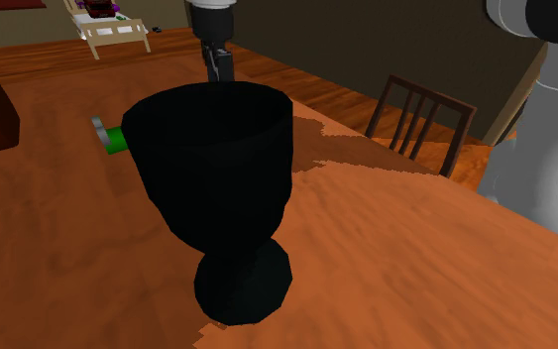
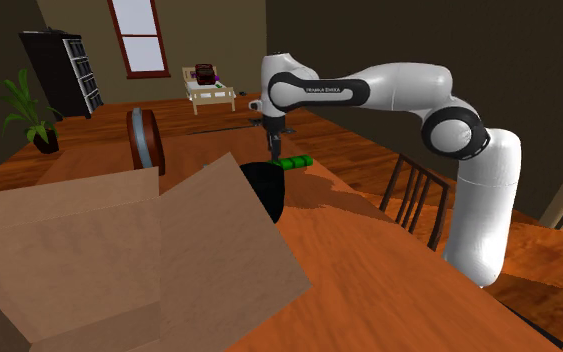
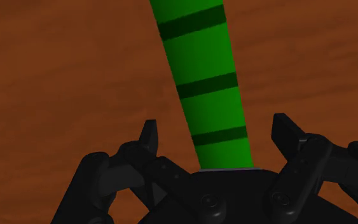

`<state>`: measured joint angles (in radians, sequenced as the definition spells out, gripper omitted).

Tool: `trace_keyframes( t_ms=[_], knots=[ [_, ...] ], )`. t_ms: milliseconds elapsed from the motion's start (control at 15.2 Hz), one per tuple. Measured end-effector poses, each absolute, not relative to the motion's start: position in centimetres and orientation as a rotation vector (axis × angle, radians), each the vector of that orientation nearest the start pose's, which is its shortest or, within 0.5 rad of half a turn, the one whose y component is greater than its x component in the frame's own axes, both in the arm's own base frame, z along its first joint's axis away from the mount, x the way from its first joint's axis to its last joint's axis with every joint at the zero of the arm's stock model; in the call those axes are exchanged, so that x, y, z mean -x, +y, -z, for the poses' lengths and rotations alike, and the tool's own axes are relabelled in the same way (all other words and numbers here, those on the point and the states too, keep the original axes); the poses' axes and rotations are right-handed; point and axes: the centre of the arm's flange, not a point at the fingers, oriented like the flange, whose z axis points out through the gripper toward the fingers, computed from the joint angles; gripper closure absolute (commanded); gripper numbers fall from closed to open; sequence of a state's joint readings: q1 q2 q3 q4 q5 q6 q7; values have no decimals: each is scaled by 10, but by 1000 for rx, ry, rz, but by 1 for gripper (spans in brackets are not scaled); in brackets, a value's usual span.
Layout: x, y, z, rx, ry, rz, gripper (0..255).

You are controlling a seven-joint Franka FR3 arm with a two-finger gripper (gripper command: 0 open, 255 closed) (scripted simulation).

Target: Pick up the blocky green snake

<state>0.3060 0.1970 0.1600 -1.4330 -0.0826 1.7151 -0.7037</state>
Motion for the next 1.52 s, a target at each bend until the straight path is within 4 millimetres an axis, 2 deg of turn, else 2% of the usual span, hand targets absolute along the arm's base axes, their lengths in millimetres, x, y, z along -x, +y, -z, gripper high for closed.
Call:
trace_keyframes(
  t_ms=[132, 198, 330, 660, 726, 1386, 1518],
  knots=[
    [-571, 294, -590, 2600, -1886, 141, 0],
    [-571, 300, -588, 2582, -1914, 144, 0],
    [-573, 306, -581, 2569, -1935, 146, 0],
    [-573, 306, -556, 2565, -1942, 146, 0],
    [-574, 306, -554, 2565, -1942, 146, 255],
    [-573, 307, -554, 2565, -1943, 151, 255],
    [-574, 307, -559, 2565, -1942, 147, 255]
  ],
)
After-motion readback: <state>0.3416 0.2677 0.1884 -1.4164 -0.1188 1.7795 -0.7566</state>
